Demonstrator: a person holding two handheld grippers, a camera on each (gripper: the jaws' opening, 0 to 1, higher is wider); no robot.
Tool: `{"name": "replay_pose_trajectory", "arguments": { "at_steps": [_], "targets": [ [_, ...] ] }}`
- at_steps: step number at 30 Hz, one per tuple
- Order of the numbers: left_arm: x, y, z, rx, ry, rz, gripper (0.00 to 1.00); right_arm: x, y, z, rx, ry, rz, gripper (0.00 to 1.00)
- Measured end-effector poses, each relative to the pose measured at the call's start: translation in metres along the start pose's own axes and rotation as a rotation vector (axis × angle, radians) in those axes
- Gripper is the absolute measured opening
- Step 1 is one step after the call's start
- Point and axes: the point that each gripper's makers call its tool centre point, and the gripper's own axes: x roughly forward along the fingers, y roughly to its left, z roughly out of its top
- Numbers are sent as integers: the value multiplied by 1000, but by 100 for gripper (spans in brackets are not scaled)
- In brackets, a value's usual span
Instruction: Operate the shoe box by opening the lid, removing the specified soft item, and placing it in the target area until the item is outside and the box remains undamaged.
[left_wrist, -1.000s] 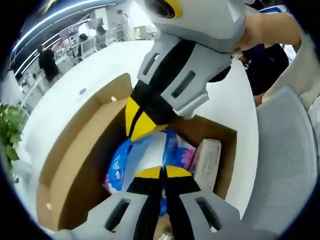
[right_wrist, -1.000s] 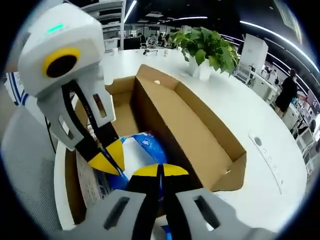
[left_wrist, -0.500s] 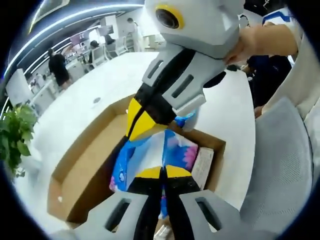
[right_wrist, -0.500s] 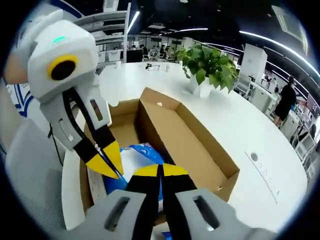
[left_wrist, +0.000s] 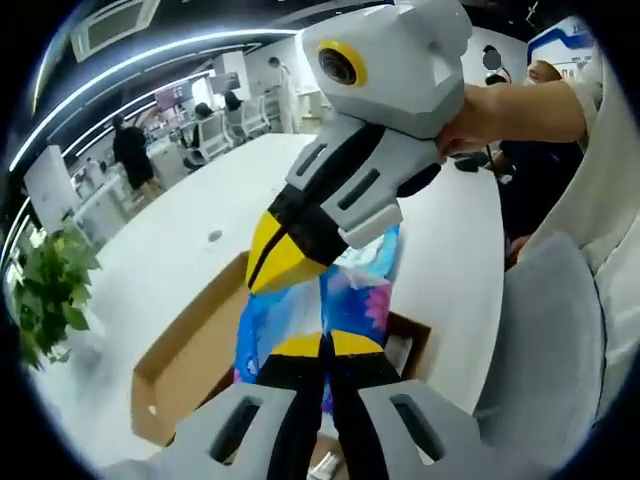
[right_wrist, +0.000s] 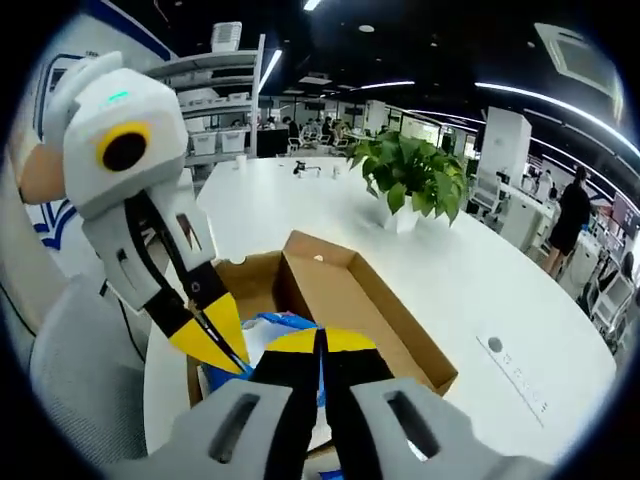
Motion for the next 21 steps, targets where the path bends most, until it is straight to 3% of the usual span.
{"name": "replay_pose_trajectory", "arguments": {
  "at_steps": [6,21],
  "targets": [
    [-1,-13,24,20,-29,-29,0,-19,-5,5,-15,-12,-14,0],
    [-3,-21,42,81,-41,-46,0,-48,-10,2,-54,5,-45,0]
  ]
}}
